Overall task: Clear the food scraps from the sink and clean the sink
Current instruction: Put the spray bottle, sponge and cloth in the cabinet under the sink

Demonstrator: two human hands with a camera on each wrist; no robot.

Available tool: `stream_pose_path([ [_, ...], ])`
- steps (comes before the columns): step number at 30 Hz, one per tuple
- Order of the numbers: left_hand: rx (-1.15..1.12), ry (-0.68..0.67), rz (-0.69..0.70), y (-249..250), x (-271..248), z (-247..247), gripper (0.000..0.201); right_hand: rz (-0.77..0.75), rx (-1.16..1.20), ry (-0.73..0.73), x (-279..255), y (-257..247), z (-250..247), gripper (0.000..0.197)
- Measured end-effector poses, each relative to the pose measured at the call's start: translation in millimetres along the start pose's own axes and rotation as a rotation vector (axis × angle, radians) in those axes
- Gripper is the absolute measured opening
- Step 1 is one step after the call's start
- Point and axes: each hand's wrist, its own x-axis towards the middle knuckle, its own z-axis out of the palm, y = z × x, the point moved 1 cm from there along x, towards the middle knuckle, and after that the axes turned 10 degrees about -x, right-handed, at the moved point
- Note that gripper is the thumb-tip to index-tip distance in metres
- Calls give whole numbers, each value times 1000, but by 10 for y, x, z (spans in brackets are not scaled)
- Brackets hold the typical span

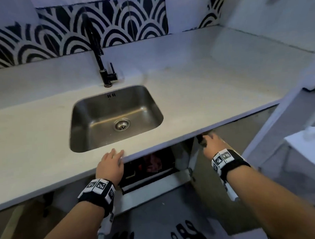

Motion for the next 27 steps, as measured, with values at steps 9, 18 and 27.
stream_pose_path([
  [9, 65, -189, 167, 792, 163, 197, 55, 377, 109, -189, -355, 744, 338, 69],
  [18, -43, -262, 274, 1837, 83, 703, 60, 304, 8, -108, -523, 1189, 522, 40],
  [27, -288, -573, 352, 2558, -511, 1210, 51, 79, 39, -273, -600, 1246, 498, 34],
])
